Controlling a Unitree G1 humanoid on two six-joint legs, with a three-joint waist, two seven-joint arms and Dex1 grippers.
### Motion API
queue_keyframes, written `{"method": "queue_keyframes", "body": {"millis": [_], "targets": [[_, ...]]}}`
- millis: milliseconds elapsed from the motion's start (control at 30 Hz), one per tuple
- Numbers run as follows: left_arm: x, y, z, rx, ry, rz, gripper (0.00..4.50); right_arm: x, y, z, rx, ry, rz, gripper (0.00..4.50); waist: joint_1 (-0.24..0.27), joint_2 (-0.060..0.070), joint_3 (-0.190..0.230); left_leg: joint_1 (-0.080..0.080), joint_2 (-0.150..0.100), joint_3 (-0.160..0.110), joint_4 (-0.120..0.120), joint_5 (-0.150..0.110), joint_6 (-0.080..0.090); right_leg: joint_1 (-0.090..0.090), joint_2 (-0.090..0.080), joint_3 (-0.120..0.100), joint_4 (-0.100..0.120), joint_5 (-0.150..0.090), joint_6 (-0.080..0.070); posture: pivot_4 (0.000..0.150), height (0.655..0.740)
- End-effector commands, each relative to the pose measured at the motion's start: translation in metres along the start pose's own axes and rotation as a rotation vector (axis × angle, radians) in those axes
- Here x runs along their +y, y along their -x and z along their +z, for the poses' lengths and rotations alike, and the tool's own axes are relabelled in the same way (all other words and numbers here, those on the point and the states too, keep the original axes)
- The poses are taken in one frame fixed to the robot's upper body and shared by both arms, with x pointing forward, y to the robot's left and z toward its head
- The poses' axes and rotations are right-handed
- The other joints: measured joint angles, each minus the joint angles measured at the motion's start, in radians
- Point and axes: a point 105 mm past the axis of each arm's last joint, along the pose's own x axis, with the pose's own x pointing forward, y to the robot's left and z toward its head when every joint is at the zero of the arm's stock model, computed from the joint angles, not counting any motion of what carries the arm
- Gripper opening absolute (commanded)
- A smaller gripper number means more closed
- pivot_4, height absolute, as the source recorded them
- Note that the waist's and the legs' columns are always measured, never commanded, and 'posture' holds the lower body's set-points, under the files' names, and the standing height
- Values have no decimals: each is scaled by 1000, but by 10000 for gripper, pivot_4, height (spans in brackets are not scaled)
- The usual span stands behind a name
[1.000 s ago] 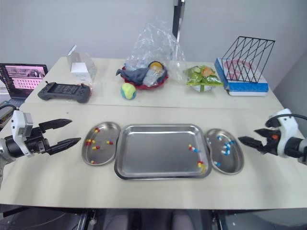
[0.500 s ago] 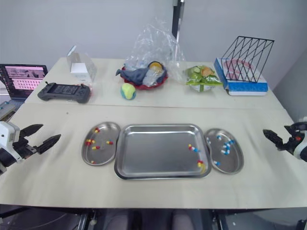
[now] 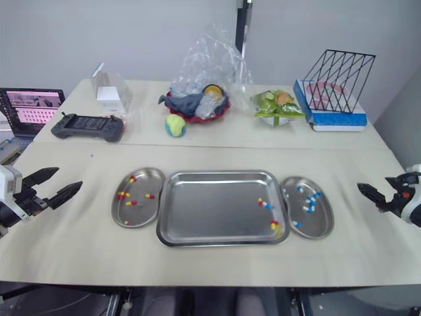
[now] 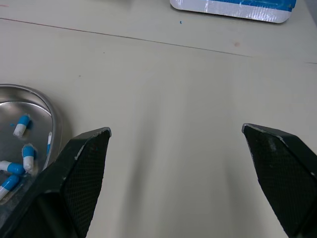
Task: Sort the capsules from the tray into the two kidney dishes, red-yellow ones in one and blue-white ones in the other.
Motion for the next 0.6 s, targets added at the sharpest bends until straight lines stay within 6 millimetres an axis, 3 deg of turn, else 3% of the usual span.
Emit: {"method": "queue_keyframes", "body": {"millis": [33,467,600], "targets": [[4,2,15,-47,-7,-8,45000,0,4,21,-70,18,9,44767,0,0,0,0,0,0,0,0,0,0,0,0,0,0,0,1500,7204],[-2,0,26,-77,23,-89,45000,7,11,25,-91,-19,40,44767,1,0,0,0,0,0,0,0,0,0,0,0,0,0,0,1500,7204],[-12,-3,33,-77,48,-222,45000,29,11,33,-68,14,138,44767,1,0,0,0,0,0,0,0,0,0,0,0,0,0,0,1500,7204]]}}
